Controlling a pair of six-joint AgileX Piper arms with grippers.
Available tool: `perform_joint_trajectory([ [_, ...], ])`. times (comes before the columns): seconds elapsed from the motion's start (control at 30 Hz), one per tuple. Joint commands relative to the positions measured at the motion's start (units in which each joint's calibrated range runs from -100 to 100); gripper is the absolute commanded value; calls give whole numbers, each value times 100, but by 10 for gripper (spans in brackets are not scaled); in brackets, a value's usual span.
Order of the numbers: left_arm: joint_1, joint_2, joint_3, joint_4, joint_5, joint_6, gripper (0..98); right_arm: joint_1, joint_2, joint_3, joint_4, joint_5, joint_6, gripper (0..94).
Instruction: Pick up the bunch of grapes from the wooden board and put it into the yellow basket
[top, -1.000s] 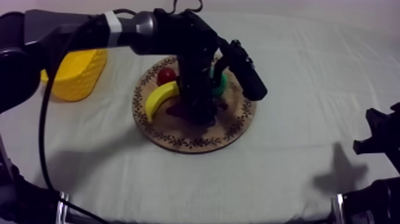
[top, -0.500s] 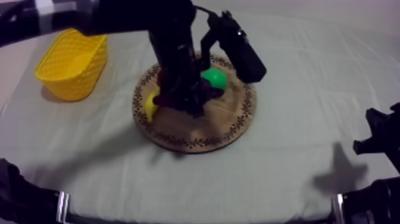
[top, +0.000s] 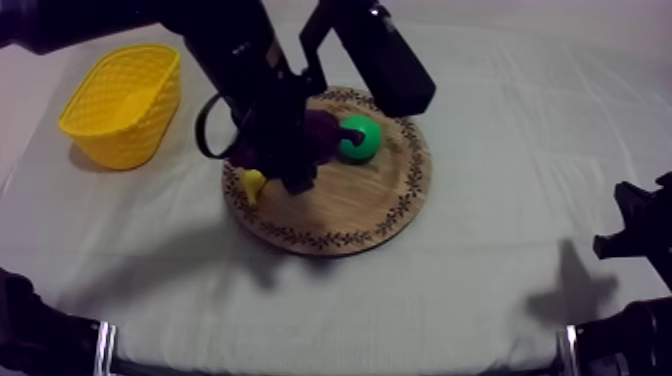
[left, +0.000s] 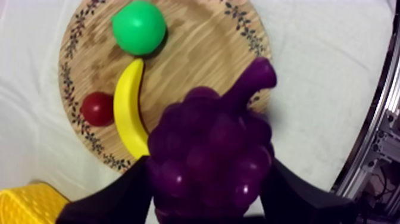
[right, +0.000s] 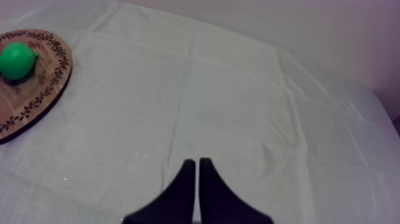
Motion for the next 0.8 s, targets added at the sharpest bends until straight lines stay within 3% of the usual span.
perform_joint_trajectory([
  [0.0, -60, -78, 77, -3, -8, 0, 481, 2, 0, -4, 3, 0, 4, 3],
  [0.27, -581, -328, 277, -10, 9, -99, 479, 2, 0, -4, 3, 0, 4, 3],
  [0.77, -2031, -686, 67, -21, 244, -353, 463, 2, 0, -4, 3, 0, 4, 3],
])
